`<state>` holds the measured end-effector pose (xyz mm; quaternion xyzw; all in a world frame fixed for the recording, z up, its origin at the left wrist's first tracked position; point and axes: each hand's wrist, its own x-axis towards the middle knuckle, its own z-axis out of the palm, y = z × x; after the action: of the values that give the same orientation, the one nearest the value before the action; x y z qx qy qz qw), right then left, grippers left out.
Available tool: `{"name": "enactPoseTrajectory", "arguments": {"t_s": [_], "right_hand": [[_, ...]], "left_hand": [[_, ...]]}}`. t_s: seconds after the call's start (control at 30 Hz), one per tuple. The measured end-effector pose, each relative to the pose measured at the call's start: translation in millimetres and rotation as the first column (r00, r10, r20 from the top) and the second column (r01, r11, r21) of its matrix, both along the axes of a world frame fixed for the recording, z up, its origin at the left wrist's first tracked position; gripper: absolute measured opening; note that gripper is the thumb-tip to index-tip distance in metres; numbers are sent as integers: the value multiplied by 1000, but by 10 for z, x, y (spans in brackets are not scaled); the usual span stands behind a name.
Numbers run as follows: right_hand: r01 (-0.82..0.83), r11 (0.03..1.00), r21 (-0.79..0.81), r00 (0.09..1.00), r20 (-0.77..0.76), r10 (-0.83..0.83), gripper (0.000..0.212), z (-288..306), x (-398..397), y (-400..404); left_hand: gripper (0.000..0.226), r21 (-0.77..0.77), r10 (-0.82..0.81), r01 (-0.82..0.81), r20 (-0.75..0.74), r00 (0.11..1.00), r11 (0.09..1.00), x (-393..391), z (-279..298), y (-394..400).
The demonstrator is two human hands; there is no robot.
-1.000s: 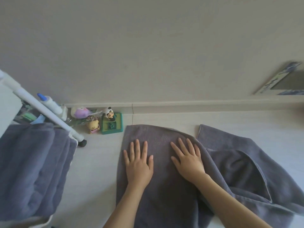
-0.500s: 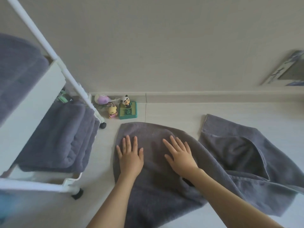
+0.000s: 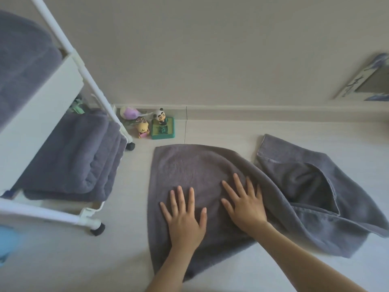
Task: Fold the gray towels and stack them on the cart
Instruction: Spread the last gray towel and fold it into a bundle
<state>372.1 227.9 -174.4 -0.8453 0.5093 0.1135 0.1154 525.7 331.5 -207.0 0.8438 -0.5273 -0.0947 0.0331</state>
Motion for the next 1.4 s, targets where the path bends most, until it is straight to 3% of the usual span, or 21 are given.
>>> {"name": "enactPoseTrajectory", "arguments": {"t_s": [0.3,0.43,0.57,0.67,0.73,0.87,1.03,1.1,1.17,1.23,1.33,1.4], "right_hand": [[17,996,91,994,-109,-7,88,76,146,289],[35,997,66,998,58,-39,77,218,56,258],[44,964,-261,965,262,27,43,347,-265,215],[155,903,-400,946,323,-19,39,392,-591,226],[256,881,-398,938,325,-125,44,367,-812,245],[383,874,-298,908,292,-299,44,324,-1297,359],[433,865,-253,873,357,-332,36,272,-1774,438],[451,857,-249,859,382,-341,31,236,-1899,440],[481,843,-240,841,397,-367,26,239,-2027,439],[494,839,-230,827,422,-371,18,257,-2113,418],[483,857,-180,818,443,-368,23,330,-2182,358],[539,834,-115,754,506,-418,26,439,-2186,310]], "left_hand": [[64,-13,-155,156,44,987,988,445,-49,17],[64,-4,-122,122,13,992,993,446,-28,-32],[76,-16,-85,84,-84,993,996,294,92,-137],[80,-55,-143,136,-147,979,989,63,207,-231],[74,-117,-177,155,-210,962,981,-112,255,-304],[41,-362,-381,279,-250,890,889,-561,353,-531],[40,-497,-666,507,-216,714,704,-1141,524,-826],[53,-423,-733,613,-226,642,667,-1310,590,-879],[67,-206,-740,715,-282,611,668,-1437,641,-931],[61,-41,-728,754,-296,618,656,-1478,667,-982],[46,-14,-717,746,-290,634,666,-1487,716,-1005],[45,-17,-701,729,-292,651,684,-1440,747,-1011]]}}
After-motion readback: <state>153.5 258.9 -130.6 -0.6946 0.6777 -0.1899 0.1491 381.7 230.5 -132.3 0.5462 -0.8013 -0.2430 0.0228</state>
